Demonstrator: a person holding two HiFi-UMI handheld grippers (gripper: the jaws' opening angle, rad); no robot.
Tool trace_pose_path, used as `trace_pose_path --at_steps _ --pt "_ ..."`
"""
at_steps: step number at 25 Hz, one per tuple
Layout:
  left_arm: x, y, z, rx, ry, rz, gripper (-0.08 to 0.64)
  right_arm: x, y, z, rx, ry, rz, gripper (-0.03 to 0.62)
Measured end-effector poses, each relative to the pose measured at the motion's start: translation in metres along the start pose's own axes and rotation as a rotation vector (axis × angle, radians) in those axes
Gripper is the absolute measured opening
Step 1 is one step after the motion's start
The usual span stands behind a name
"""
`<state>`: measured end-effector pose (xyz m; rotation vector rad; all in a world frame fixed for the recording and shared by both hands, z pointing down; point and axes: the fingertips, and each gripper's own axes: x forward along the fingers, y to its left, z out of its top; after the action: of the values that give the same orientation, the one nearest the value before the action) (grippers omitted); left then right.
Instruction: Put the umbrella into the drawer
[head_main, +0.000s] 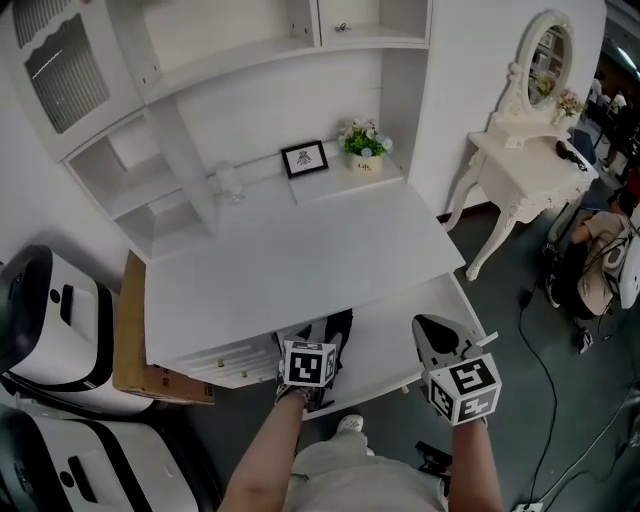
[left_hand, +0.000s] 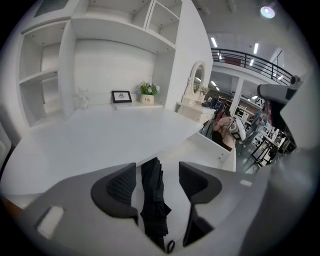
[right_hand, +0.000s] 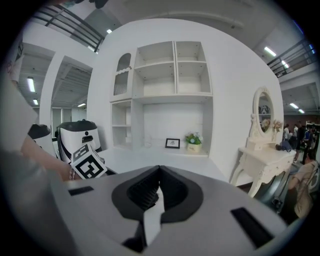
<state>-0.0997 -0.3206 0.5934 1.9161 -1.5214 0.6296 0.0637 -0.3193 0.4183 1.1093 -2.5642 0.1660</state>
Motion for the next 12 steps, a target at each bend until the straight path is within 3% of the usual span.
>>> trace_pose_path --at_steps 12 --pt "-0.071 0.002 0.058 0.009 -0.247 0.023 0.151 -0.015 0.006 0.027 -0.028 -0.068 -0.014 0.006"
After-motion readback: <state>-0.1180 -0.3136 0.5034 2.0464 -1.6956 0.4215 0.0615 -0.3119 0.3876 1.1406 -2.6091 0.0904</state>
